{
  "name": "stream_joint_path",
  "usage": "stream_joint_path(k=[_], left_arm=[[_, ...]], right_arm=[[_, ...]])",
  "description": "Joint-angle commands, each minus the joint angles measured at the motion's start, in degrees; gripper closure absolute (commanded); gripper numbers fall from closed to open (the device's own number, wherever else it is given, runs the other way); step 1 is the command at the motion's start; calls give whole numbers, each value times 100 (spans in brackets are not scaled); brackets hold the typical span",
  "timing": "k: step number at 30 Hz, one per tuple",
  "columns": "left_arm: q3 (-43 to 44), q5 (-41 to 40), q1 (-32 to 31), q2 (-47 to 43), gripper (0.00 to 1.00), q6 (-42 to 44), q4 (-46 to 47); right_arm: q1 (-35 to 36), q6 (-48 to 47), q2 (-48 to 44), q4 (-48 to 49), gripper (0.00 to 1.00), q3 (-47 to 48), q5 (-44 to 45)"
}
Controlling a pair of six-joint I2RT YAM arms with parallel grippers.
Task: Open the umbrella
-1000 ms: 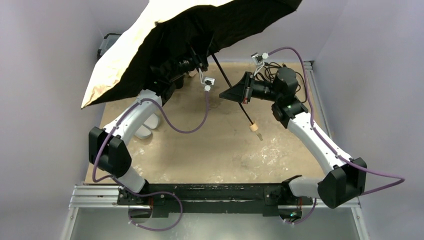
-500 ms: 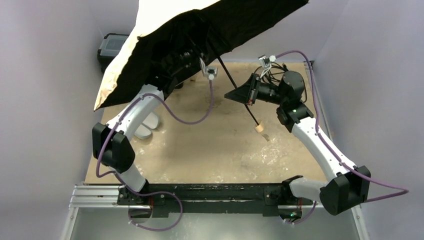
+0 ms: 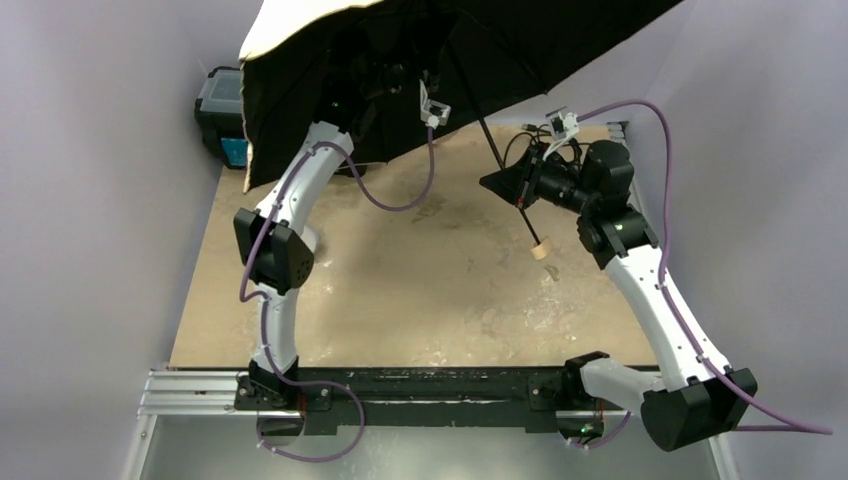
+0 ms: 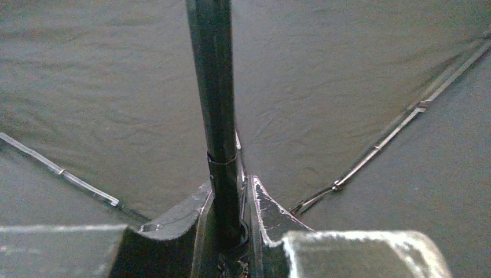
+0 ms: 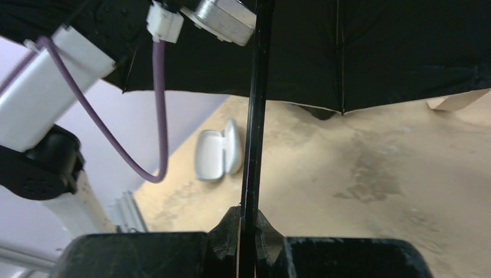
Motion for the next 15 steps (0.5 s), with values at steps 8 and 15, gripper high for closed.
stream_joint_path(k=[8, 15], left_arm=[[1357, -3052, 1784, 427, 91, -69, -7], [1342, -3396, 1888, 500, 90, 61, 1]], right_arm=[[155, -2820, -853, -3404, 100, -237, -1481], [158, -3382, -700, -4023, 100, -188, -1613]])
